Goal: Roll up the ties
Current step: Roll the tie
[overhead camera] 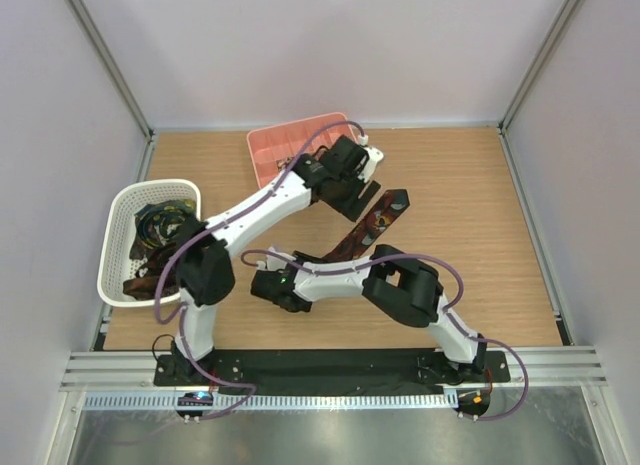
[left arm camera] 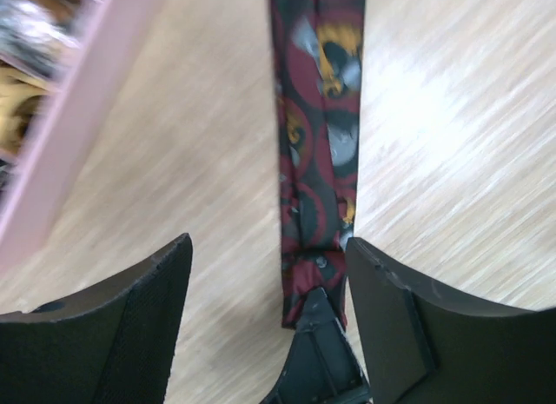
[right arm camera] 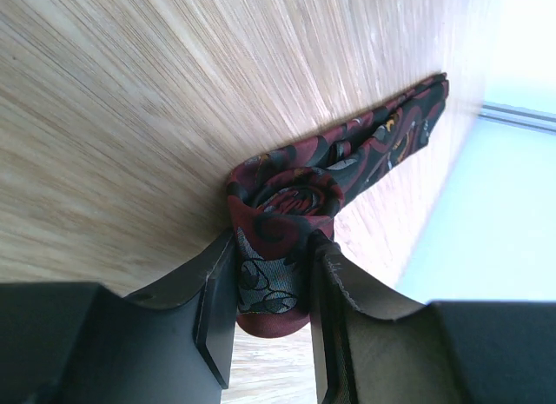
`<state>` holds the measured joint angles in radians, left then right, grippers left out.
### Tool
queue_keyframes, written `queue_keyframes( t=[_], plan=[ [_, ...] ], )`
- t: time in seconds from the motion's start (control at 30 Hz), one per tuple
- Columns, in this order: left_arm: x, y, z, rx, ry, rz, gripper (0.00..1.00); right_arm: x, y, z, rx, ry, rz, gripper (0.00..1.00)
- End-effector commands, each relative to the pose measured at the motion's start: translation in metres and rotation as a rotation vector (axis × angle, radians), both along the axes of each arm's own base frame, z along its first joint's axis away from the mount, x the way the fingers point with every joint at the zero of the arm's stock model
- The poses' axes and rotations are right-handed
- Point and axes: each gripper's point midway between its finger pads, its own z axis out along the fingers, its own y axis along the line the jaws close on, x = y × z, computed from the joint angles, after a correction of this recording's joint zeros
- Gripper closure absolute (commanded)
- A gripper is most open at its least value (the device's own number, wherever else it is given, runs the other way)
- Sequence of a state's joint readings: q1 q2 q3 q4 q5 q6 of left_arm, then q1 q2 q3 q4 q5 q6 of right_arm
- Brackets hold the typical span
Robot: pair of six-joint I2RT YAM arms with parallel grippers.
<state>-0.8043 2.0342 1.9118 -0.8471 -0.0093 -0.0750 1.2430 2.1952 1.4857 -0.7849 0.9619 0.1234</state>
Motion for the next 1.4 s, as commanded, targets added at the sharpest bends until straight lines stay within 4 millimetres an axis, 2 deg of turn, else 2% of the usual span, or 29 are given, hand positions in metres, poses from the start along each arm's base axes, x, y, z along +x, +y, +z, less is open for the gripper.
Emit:
queue_keyframes(
  t=[0.0,0.03,0.07,0.1,0.13,0.17,0.2,0.23,0.27,0.3,0.37,0.4,0.43,0.47,0.5,0.53,0.63,0.67,0.7,0.77,0.8,0.87,0.93,1.03,1.07,1.1,1.2,1.3,1.37],
  plan=[
    [0.028,0.018,0.069,-0.145,-0.197,0.142,0.27,-0.02,0.016,-0.025,0.18,0.161,-0.022,0.99],
    [0.029,0.024,0.076,-0.172,-0.213,0.164,0.27,-0.02,0.017,-0.023,0.191,0.157,-0.021,0.99],
    [0.028,0.035,0.102,-0.227,-0.258,0.191,0.25,-0.02,0.016,-0.024,0.209,0.173,-0.027,0.99],
    [0.03,0.042,0.109,-0.256,-0.279,0.219,0.23,-0.02,0.018,-0.02,0.242,0.176,-0.025,0.99],
    [0.035,0.053,0.104,-0.288,-0.282,0.272,0.21,-0.02,0.018,-0.021,0.263,0.19,-0.024,0.99],
    [0.034,0.061,0.114,-0.322,-0.305,0.286,0.1,-0.02,0.023,-0.022,0.311,0.221,-0.024,0.99],
    [0.028,0.07,0.136,-0.375,-0.35,0.299,0.01,-0.021,0.02,-0.018,0.341,0.232,-0.022,0.99],
    [0.03,0.078,0.134,-0.404,-0.375,0.336,0.0,-0.021,0.021,-0.017,0.365,0.245,-0.019,0.99],
    [0.032,0.092,0.139,-0.416,-0.404,0.387,0.0,-0.021,0.026,-0.016,0.406,0.263,0.001,0.99],
    [0.027,0.103,0.157,-0.457,-0.443,0.409,0.0,-0.021,0.019,-0.019,0.412,0.277,-0.007,0.99],
    [0.027,0.118,0.157,-0.502,-0.468,0.495,0.0,-0.019,0.022,-0.011,0.483,0.302,0.004,0.99],
    [0.025,0.139,0.16,-0.504,-0.507,0.587,0.0,-0.021,0.017,-0.017,0.501,0.344,-0.003,0.99],
    [0.026,0.145,0.165,-0.536,-0.522,0.623,0.0,-0.02,0.018,-0.008,0.538,0.344,0.002,0.99],
    [0.027,0.16,0.169,-0.557,-0.55,0.71,0.0,-0.021,0.016,-0.011,0.562,0.362,0.001,0.99],
    [0.024,0.169,0.158,-0.566,-0.546,0.775,0.0,-0.02,0.015,-0.011,0.593,0.392,-0.007,0.99],
    [0.019,0.181,0.169,-0.619,-0.574,0.837,0.0,-0.02,0.015,-0.005,0.625,0.4,-0.009,0.99],
    [0.011,0.194,0.166,-0.712,-0.6,0.888,0.0,-0.022,0.013,-0.007,0.695,0.46,-0.016,0.99],
    [0.009,0.196,0.165,-0.73,-0.608,0.889,0.0,-0.022,0.012,-0.005,0.722,0.466,-0.012,0.99],
    [0.005,0.198,0.149,-0.716,-0.602,0.885,0.0,-0.022,0.012,-0.003,0.751,0.485,-0.017,0.99],
    [0.0,0.2,0.162,-0.794,-0.657,0.856,0.0,-0.026,0.012,-0.004,0.813,0.555,-0.013,0.99],
    [-0.002,0.199,0.154,-0.808,-0.679,0.831,0.0,-0.027,0.012,-0.004,0.833,0.578,-0.017,0.99],
    [-0.007,0.201,0.154,-0.841,-0.706,0.807,0.0,-0.03,0.012,-0.002,0.887,0.639,-0.026,0.99],
    [-0.01,0.198,0.142,-0.841,-0.719,0.764,0.0,-0.031,0.01,-0.002,0.919,0.671,-0.045,0.99],
    [-0.013,0.183,0.12,-0.808,-0.707,0.645,0.0,-0.031,0.007,0.0,0.958,0.697,-0.072,0.99],
    [-0.017,0.171,0.114,-0.813,-0.683,0.575,0.0,-0.03,0.004,0.0,0.96,0.701,-0.085,0.99],
    [-0.017,0.168,0.1,-0.798,-0.67,0.557,0.0,-0.03,0.003,0.0,0.966,0.706,-0.092,0.99],
    [-0.023,0.158,0.077,-0.766,-0.637,0.483,0.0,-0.029,-0.001,-0.001,0.994,0.74,-0.114,0.99],
    [-0.03,0.143,0.056,-0.719,-0.589,0.369,0.0,-0.028,-0.006,-0.003,1.028,0.781,-0.123,0.99],
    [-0.034,0.136,0.05,-0.689,-0.585,0.295,0.0,-0.026,-0.011,-0.009,1.036,0.804,-0.147,0.99]
  ],
)
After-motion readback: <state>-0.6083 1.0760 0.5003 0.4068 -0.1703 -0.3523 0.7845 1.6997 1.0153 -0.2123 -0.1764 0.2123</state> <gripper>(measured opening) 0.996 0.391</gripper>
